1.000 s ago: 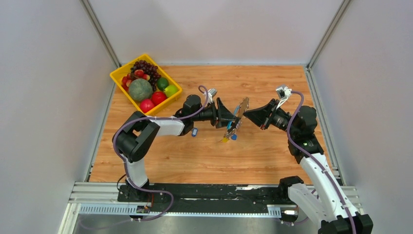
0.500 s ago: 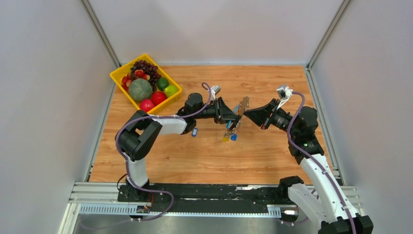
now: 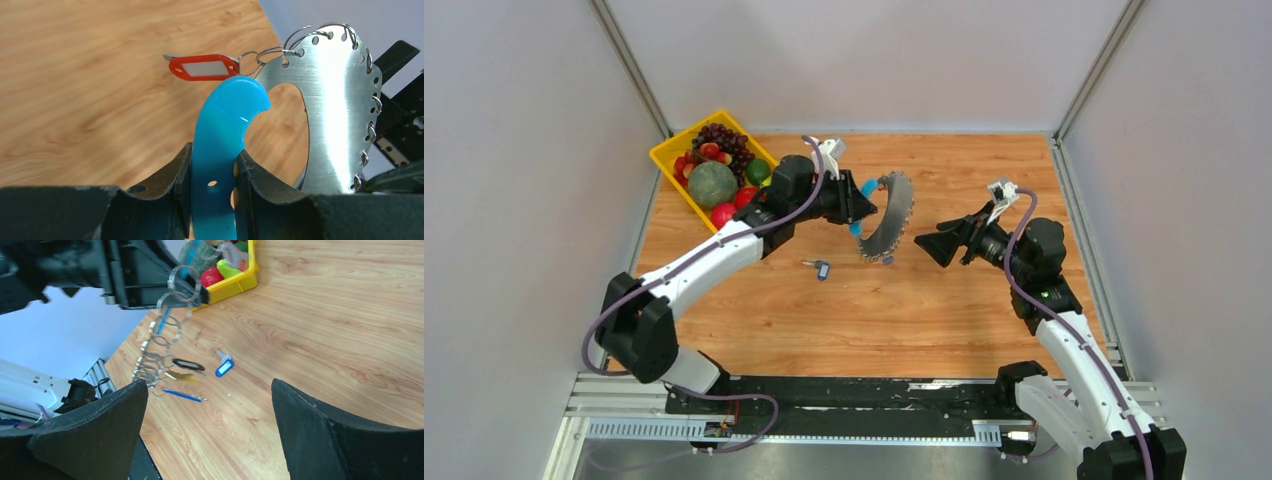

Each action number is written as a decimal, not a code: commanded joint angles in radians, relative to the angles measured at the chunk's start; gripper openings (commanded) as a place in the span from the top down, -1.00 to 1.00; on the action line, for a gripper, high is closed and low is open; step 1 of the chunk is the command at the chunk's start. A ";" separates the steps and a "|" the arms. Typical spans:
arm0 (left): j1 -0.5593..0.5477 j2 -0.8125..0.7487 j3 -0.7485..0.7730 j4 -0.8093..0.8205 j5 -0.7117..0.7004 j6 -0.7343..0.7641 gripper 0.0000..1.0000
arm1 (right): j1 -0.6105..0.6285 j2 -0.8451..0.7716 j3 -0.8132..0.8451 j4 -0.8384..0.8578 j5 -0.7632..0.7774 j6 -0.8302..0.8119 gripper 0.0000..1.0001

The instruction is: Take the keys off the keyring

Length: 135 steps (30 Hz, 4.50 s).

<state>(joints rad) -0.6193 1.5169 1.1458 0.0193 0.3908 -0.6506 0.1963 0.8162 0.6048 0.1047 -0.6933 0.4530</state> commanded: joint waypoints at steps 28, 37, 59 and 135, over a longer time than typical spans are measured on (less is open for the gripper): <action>-0.005 -0.355 0.161 -0.585 0.181 0.402 1.00 | 0.080 -0.006 -0.149 0.483 0.095 -0.124 -0.40; 0.038 -0.222 0.260 -0.663 0.511 0.205 1.00 | 0.329 0.011 -0.166 0.530 0.194 -0.389 -0.48; 0.049 -0.203 0.235 -0.640 0.588 0.152 1.00 | 0.505 0.063 -0.133 0.633 0.276 -0.481 -0.37; 0.049 -0.258 0.320 -0.660 0.159 0.313 1.00 | 0.753 0.170 -0.063 0.529 0.177 -0.416 -0.22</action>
<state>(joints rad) -0.5735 1.2663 1.4151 -0.6788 0.5438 -0.3271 0.9234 0.9565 0.4866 0.5659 -0.5316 0.0662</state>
